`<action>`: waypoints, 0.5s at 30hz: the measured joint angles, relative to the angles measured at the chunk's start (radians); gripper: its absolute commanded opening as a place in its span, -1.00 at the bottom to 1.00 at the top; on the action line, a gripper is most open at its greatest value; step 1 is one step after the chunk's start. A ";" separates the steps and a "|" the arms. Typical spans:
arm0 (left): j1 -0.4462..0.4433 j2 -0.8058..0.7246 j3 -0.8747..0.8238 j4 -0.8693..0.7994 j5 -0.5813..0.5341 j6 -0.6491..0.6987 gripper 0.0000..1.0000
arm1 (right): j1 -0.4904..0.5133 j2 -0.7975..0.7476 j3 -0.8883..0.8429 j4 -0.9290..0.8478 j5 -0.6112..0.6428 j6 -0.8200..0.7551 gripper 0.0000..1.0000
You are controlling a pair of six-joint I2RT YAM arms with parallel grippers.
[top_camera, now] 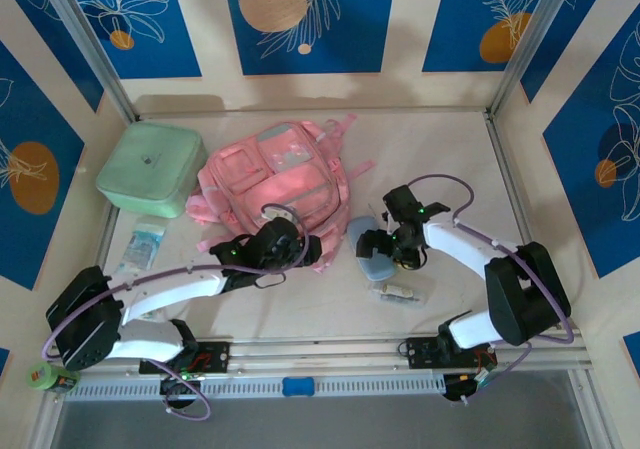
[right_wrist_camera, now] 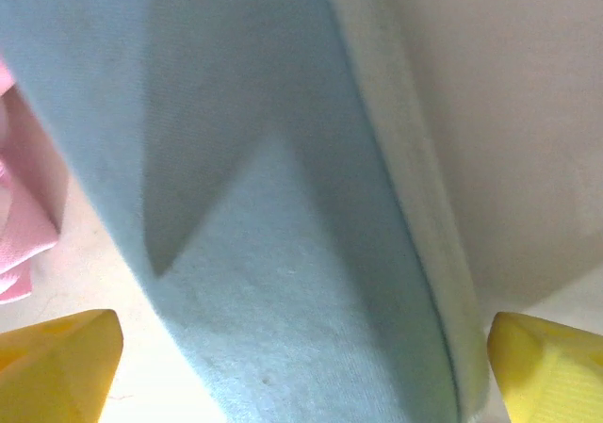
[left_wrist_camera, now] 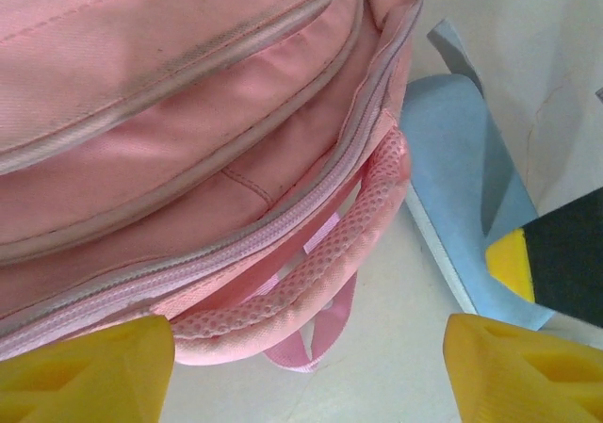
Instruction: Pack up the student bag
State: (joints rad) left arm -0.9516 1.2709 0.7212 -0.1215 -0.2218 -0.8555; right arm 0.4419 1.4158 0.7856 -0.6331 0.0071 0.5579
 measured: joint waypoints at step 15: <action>0.021 -0.108 -0.043 -0.040 -0.039 0.001 0.64 | 0.219 0.140 0.102 -0.034 0.187 0.022 0.99</action>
State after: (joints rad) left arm -0.9302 1.1625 0.6785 -0.1619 -0.2611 -0.8547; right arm 0.6613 1.5562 0.8879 -0.6674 0.1940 0.5797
